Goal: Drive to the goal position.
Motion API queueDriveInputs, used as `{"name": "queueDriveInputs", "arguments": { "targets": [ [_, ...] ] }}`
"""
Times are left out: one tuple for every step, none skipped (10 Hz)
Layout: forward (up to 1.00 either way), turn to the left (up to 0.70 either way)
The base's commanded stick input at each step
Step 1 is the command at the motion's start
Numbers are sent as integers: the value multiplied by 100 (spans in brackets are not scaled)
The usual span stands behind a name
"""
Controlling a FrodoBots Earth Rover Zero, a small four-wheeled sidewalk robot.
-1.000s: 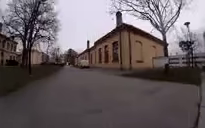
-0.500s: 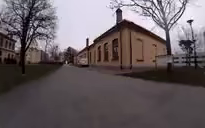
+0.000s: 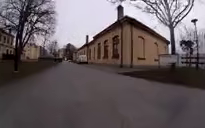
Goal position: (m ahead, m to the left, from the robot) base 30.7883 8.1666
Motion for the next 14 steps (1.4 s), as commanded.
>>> {"name": "queueDriveInputs", "arguments": {
  "targets": [
    [85, 34],
    [85, 34],
    [85, 34],
    [85, 34],
    [85, 34],
    [85, 34],
    [85, 9],
    [85, 0],
    [85, 0],
    [85, 0],
    [85, 0],
    [85, 0],
    [85, 0],
    [85, 0]
  ]
}}
